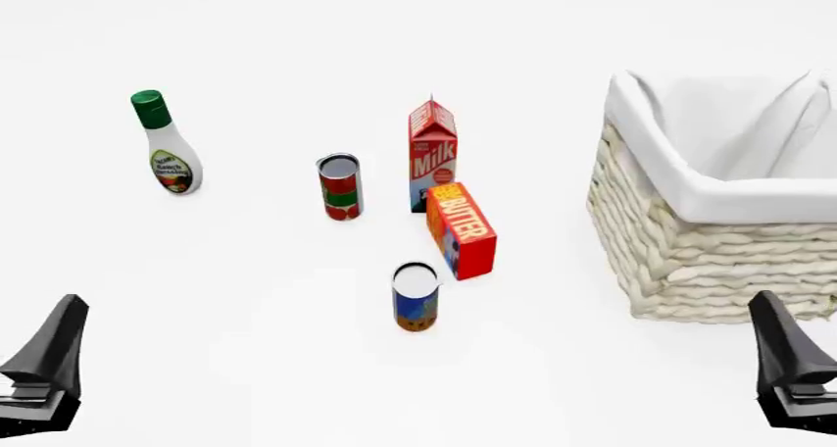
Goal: Pick the alphabet soup and place it in the basket.
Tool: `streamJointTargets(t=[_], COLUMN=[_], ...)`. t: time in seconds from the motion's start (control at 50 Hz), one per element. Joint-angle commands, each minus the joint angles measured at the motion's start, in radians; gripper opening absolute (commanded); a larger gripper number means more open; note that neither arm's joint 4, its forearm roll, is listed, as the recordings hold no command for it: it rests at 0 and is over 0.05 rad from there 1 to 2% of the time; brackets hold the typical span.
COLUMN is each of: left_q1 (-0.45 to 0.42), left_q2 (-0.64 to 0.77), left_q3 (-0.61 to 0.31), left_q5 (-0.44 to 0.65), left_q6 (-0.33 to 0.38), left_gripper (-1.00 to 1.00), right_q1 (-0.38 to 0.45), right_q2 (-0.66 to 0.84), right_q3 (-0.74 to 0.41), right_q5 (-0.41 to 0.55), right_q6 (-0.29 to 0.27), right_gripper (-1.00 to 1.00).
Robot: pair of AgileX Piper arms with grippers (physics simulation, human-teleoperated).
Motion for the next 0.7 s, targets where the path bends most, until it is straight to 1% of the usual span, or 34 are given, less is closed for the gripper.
streamJointTargets(t=[0.02,0.06,0.08,0.12,0.14,0.16,0.18,0.2,0.22,0.24,0.26,0.32,0.34,0.36,0.38,0.4,0.42,0.46,0.48,0.5,0.52,0.54,0.56,0.58,0.62,0.64,0.66,0.7], left_q1=[0.0,0.0,0.0,0.0,0.0,0.0,0.0,0.0,0.0,0.0,0.0,0.0,0.0,0.0,0.0,0.0,0.0,0.0,0.0,0.0,0.0,0.0,0.0,0.0,0.0,0.0,0.0,0.0], left_q2=[0.0,0.0,0.0,0.0,0.0,0.0,0.0,0.0,0.0,0.0,0.0,0.0,0.0,0.0,0.0,0.0,0.0,0.0,0.0,0.0,0.0,0.0,0.0,0.0,0.0,0.0,0.0,0.0], left_q3=[0.0,0.0,0.0,0.0,0.0,0.0,0.0,0.0,0.0,0.0,0.0,0.0,0.0,0.0,0.0,0.0,0.0,0.0,0.0,0.0,0.0,0.0,0.0,0.0,0.0,0.0,0.0,0.0], left_q5=[0.0,0.0,0.0,0.0,0.0,0.0,0.0,0.0,0.0,0.0,0.0,0.0,0.0,0.0,0.0,0.0,0.0,0.0,0.0,0.0,0.0,0.0,0.0,0.0,0.0,0.0,0.0,0.0], left_q6=[0.0,0.0,0.0,0.0,0.0,0.0,0.0,0.0,0.0,0.0,0.0,0.0,0.0,0.0,0.0,0.0,0.0,0.0,0.0,0.0,0.0,0.0,0.0,0.0,0.0,0.0,0.0,0.0], left_gripper=[1.0,1.0,1.0,1.0,1.0,1.0,1.0,1.0,1.0,1.0,1.0,1.0,1.0,1.0,1.0,1.0,1.0,1.0,1.0,1.0,1.0,1.0,1.0,1.0,1.0,1.0,1.0,1.0], right_q1=[0.039,0.043,0.053,0.052,0.052,0.078,0.082,0.082,0.108,0.108,0.128,0.17,0.191,0.227,0.244,0.244,0.297,0.311,0.341,0.358,0.376,0.392,0.404,0.429,0.429,0.444,0.454,0.468], right_q2=[0.061,0.027,0.032,0.04,0.067,0.118,0.118,0.118,0.106,0.106,0.132,0.185,0.196,0.228,0.239,0.239,0.291,0.302,0.325,0.339,0.363,0.38,0.382,0.411,0.411,0.429,0.447,0.49], right_q3=[-0.033,-0.042,-0.062,-0.078,-0.129,-0.16,-0.189,-0.189,-0.202,-0.202,-0.215,-0.301,-0.291,-0.338,-0.356,-0.357,-0.402,-0.39,-0.412,-0.434,-0.477,-0.517,-0.526,-0.565,-0.565,-0.616,-0.648,-0.724], right_q5=[-0.001,0.023,0.036,0.044,0.064,0.068,0.091,0.092,0.11,0.11,0.114,0.169,0.165,0.198,0.212,0.212,0.247,0.237,0.254,0.272,0.305,0.335,0.344,0.376,0.376,0.411,0.433,0.479], right_q6=[0.044,0.023,0.034,0.029,0.001,0.004,-0.004,-0.004,-0.038,-0.038,-0.036,-0.036,-0.037,-0.045,-0.05,-0.05,-0.017,-0.014,-0.034,-0.042,-0.04,-0.052,-0.065,-0.051,-0.051,-0.073,-0.084,-0.085], right_gripper=[1.0,1.0,1.0,1.0,1.0,1.0,1.0,1.0,1.0,1.0,1.0,1.0,1.0,1.0,1.0,1.0,1.0,1.0,1.0,1.0,1.0,1.0,1.0,1.0,1.0,1.0,1.0,1.0])
